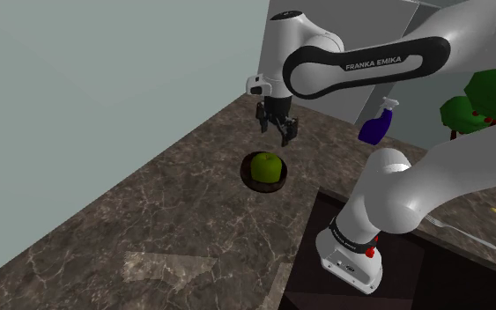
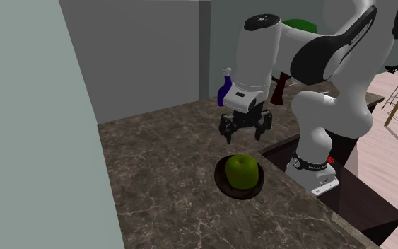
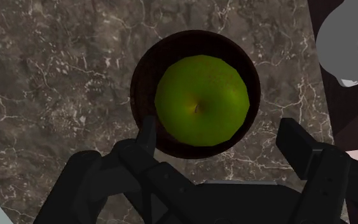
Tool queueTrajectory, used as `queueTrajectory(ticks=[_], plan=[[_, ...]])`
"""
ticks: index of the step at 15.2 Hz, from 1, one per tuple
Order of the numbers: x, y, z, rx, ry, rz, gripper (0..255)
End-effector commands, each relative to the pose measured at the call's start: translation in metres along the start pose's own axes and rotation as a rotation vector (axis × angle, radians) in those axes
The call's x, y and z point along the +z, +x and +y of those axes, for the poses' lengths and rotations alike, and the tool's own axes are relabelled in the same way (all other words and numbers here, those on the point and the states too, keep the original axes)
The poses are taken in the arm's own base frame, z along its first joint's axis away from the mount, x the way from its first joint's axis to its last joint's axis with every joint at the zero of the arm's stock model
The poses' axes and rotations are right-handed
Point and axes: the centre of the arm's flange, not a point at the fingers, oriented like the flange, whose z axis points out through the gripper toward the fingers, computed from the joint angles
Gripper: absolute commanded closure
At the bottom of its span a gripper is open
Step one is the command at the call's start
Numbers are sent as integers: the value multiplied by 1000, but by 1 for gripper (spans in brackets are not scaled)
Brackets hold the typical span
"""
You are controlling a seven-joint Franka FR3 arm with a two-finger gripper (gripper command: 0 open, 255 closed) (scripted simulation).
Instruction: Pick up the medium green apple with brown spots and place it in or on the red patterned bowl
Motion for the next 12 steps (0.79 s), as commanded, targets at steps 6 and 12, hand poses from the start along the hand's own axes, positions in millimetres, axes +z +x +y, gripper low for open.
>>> queueTrajectory(ticks=[6,12], plan=[[-50,0,0,0,0,0,0],[-50,0,0,0,0,0,0]])
